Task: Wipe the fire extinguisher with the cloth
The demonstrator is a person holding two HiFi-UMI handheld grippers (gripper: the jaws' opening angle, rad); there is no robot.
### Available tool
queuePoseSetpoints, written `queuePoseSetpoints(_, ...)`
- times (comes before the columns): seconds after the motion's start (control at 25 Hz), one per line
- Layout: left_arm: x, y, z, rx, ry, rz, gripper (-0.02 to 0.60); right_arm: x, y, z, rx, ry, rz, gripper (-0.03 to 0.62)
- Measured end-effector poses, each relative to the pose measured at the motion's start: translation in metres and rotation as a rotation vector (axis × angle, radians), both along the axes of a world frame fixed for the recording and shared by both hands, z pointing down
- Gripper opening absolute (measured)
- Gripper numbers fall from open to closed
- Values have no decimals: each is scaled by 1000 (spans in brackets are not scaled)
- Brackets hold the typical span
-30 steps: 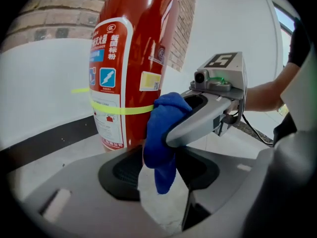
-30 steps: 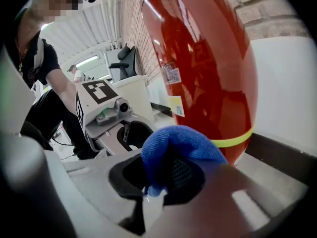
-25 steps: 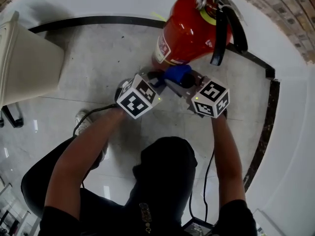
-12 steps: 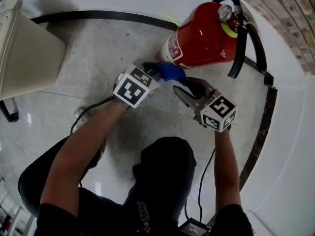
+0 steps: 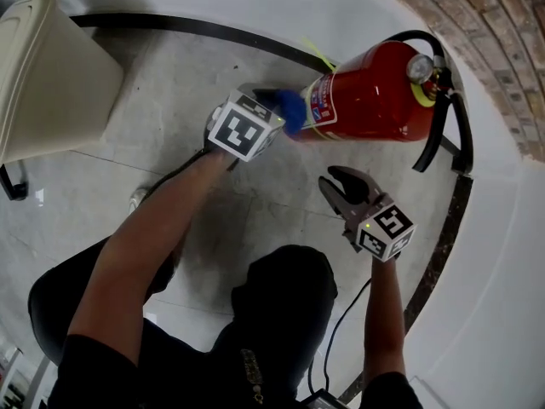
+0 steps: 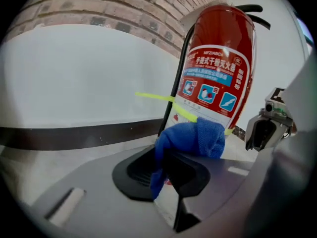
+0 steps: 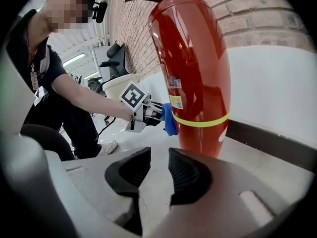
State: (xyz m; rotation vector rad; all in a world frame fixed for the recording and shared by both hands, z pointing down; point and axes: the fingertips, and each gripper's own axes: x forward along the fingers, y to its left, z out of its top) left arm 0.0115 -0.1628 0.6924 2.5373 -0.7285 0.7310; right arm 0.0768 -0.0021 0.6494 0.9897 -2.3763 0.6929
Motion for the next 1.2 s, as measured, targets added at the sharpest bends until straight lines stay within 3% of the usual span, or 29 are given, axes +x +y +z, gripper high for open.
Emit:
queuePoseSetpoints(0.32, 13, -43, 17, 0, -15, 1, 52, -3, -14, 4, -17, 76, 36, 99)
queuePoseSetpoints(0.4, 19, -52, 21, 9, -29, 17, 52, -5, -17, 7, -9, 108, 30, 2)
queuePoseSetpoints(0.6, 36, -69, 28, 9, -7, 59, 52, -14, -11, 16, -48, 124, 15, 2)
queuePoseSetpoints(1.0, 69, -83, 38, -14, 42, 127, 51, -12, -2, 24, -86, 146, 100, 2)
queuePoseSetpoints(1.2, 43, -70, 53, -46, -28, 134, 49, -14, -7, 25, -84, 136, 89, 2)
